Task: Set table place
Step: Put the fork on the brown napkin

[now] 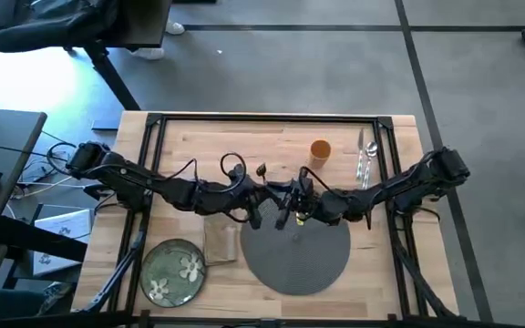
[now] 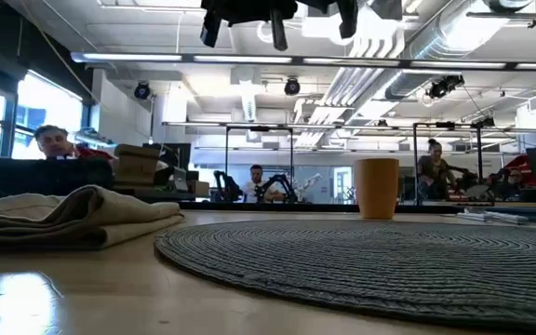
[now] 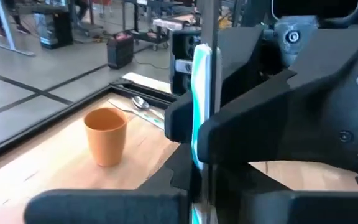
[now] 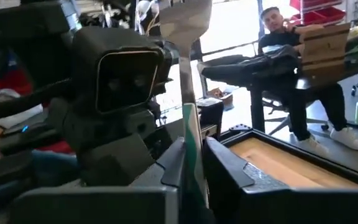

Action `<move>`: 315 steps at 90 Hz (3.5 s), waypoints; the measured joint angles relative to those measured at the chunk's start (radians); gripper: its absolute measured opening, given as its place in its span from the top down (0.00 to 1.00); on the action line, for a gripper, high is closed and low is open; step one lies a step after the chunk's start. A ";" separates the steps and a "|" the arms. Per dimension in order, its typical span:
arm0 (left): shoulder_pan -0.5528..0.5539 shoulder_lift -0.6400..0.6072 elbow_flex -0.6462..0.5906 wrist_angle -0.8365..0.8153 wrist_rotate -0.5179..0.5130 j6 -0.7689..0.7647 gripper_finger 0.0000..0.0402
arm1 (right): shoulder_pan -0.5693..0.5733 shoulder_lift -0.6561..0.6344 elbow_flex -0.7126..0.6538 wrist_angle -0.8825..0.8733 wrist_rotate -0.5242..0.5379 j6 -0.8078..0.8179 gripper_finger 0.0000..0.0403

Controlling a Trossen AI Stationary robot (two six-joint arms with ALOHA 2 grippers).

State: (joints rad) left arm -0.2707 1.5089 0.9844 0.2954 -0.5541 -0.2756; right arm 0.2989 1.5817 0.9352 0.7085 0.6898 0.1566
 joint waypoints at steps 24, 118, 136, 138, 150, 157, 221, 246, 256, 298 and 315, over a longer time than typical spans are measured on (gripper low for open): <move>-0.051 -0.073 0.000 -0.186 0.044 -0.111 0.99 | 0.011 -0.171 0.000 -0.264 0.001 -0.015 0.79; -0.467 -0.018 -0.154 -0.689 -0.256 -1.522 0.99 | 0.087 -0.317 0.000 -0.941 0.132 0.342 0.76; -0.451 -0.018 -0.249 -0.618 -0.154 -1.669 0.97 | 0.086 -0.280 -0.001 -0.943 0.132 0.342 0.76; -0.448 -0.018 -0.258 -0.597 -0.143 -1.671 0.97 | 0.086 -0.273 -0.001 -0.943 0.133 0.342 0.76; -0.414 -0.018 -0.295 -0.463 -0.086 -1.649 0.97 | 0.085 -0.231 -0.002 -0.940 0.135 0.342 0.76; -0.390 -0.017 -0.299 -0.470 -0.062 -1.645 0.97 | 0.081 -0.211 -0.002 -0.932 0.136 0.342 0.76; -0.296 0.095 -0.294 -0.429 0.164 -1.739 0.96 | 0.075 -0.166 -0.002 -0.928 0.126 0.335 0.76; -0.292 0.095 -0.294 -0.457 0.202 -1.783 0.96 | 0.075 -0.166 -0.002 -0.929 0.126 0.333 0.76; -0.292 0.095 -0.294 -0.460 0.204 -1.789 0.94 | 0.075 -0.166 -0.002 -0.929 0.126 0.333 0.76; -0.292 0.089 -0.294 -0.452 0.264 -1.734 0.72 | 0.075 -0.166 -0.001 -0.929 0.126 0.333 0.76; -0.293 0.048 -0.296 -0.469 0.308 -1.636 0.71 | 0.075 -0.166 -0.001 -0.929 0.125 0.333 0.76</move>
State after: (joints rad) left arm -0.5632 1.5566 0.6884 -0.1736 -0.2461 -1.9117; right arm 0.3737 1.4158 0.9340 -0.2203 0.8151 0.4896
